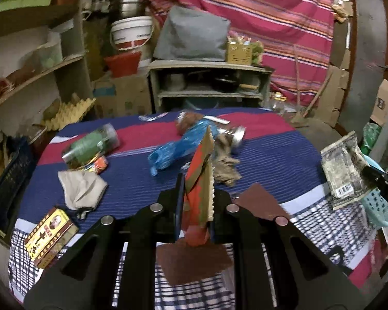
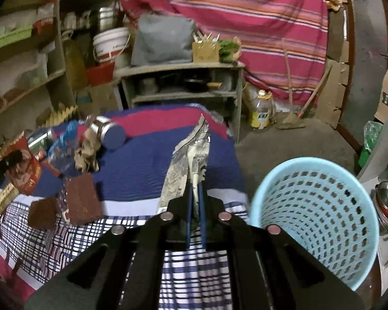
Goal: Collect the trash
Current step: 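Carry the red bag and wrapper over the blue basket and release both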
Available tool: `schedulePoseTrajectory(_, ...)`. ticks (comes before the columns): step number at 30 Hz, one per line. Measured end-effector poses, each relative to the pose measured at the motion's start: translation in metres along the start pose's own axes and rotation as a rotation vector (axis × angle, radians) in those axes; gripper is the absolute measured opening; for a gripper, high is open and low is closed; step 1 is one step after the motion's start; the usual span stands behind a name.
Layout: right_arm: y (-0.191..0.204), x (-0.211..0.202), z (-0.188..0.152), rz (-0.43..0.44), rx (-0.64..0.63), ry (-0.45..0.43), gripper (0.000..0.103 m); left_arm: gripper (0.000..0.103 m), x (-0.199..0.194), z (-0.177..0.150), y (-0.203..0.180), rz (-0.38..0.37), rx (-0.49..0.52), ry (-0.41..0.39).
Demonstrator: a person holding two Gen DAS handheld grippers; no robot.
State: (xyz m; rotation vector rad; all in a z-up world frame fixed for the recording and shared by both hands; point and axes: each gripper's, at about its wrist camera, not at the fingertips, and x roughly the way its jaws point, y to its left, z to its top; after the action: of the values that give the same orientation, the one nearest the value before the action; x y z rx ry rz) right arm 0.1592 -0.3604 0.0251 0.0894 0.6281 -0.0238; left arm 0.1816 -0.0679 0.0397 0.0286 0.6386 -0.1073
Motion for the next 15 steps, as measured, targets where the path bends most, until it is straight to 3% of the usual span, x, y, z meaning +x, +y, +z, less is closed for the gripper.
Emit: schedulePoseTrajectory(15,-0.084,-0.042,-0.008,-0.116,0.083,-0.045,0.005,0.014,-0.008,0.011,-0.128,-0.229,0.114,-0.032)
